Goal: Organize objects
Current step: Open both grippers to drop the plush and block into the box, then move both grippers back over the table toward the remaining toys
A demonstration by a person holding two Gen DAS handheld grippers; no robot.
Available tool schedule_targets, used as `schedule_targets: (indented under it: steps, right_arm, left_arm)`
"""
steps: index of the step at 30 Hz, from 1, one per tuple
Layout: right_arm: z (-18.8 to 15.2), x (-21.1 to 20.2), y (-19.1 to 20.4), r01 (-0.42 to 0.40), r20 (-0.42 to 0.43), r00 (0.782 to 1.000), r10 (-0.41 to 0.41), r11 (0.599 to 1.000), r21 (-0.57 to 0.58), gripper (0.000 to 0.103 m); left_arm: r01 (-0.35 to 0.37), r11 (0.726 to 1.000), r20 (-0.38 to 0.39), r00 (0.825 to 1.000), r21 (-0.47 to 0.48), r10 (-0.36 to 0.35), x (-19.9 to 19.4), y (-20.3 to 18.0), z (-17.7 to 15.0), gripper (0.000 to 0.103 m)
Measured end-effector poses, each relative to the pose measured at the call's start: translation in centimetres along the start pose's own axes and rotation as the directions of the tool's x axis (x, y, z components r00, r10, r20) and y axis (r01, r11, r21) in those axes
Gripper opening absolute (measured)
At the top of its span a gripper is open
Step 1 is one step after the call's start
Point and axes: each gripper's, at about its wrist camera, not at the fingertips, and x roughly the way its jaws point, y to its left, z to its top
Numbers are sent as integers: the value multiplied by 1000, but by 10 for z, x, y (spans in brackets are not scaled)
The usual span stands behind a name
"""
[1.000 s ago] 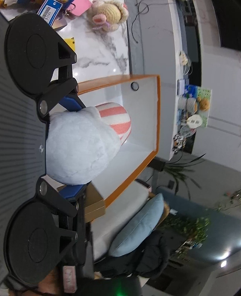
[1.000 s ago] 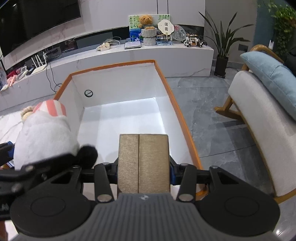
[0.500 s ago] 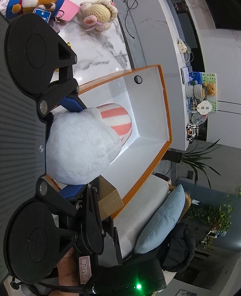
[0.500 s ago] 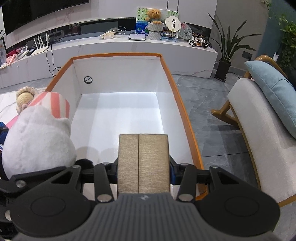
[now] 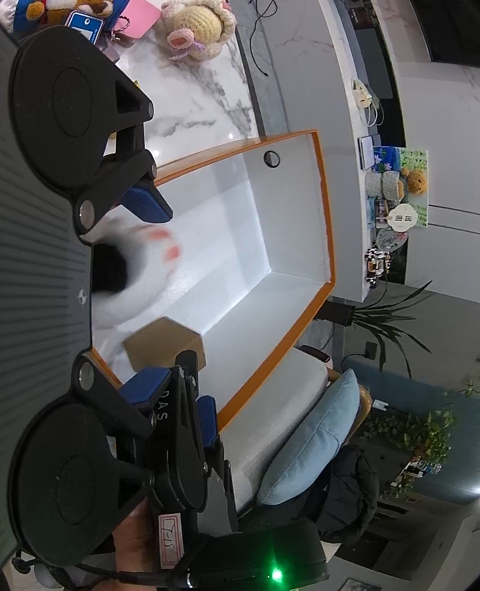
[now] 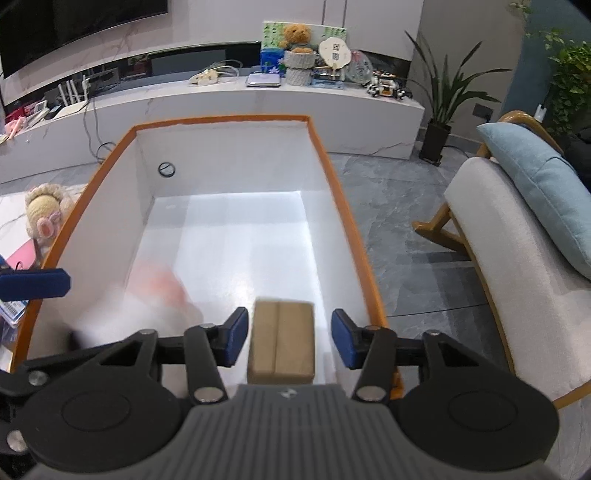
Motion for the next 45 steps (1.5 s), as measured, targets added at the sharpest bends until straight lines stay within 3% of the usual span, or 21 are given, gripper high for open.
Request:
schedule_targets:
  steps: [13, 20, 29, 40, 45]
  right_arm:
    - [3, -13, 3, -36, 40, 999, 35, 999, 30, 57]
    - [7, -22, 6, -51, 69, 996, 48, 998, 45, 57]
    - [8, -35, 20, -83, 109, 991, 78, 996, 42, 57]
    - [8, -60, 69, -152, 166, 974, 154, 988, -28, 57]
    - [6, -73, 98, -197, 182, 961, 208, 977, -80, 57]
  left_arm:
    - [31, 998, 50, 998, -46, -29, -21, 14, 1, 103]
    - [-13, 1000, 103, 995, -24, 15, -55, 27, -2, 103]
    - [-130, 991, 117, 984, -16, 131, -93, 55, -16, 103]
    - [-273, 962, 54, 960, -3, 273, -113, 93, -41, 103]
    - [-321, 946, 18, 947, -55, 322, -115, 117, -49, 103]
